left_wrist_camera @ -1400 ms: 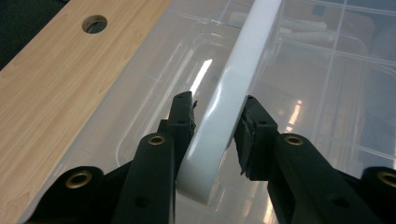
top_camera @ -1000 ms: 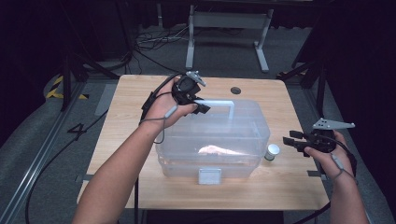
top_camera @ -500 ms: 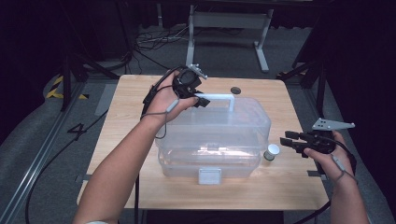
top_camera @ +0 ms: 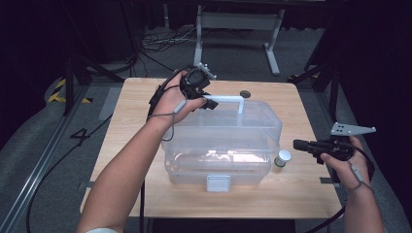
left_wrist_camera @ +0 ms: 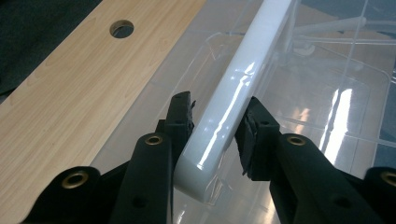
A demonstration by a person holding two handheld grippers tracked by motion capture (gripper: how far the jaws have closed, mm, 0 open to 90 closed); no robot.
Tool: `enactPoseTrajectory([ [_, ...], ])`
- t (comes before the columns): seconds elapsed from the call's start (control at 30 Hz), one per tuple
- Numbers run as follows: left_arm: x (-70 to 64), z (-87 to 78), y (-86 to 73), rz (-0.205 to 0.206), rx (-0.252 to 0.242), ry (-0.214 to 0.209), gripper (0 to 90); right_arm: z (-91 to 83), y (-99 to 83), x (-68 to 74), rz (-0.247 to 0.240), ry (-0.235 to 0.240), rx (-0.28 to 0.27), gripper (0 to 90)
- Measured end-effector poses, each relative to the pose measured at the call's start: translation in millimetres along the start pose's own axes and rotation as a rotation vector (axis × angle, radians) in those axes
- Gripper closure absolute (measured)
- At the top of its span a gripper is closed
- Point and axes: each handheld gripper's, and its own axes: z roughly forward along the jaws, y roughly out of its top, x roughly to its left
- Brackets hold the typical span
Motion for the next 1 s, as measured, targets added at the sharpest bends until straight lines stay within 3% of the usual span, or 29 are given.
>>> enactPoseTrajectory([
  [0.13,0.2,0.1,0.6,-0.003,0.002,0.000,68.6,4.9,3.5,10.1,-0.046,0.023,0.056,90.0],
  [0.27,0.2,0.2,0.7,-0.005,0.004,0.002,68.6,11.6,7.6,20.3,-0.114,0.064,0.067,90.0],
  [0.8,-0.6,0.1,1.0,-0.009,0.008,0.006,68.3,28.7,11.7,33.5,-0.171,0.136,0.053,89.3],
  [1.0,-1.3,-0.3,0.1,-0.007,0.005,0.011,68.3,30.3,13.2,33.5,-0.192,0.116,0.049,90.0],
])
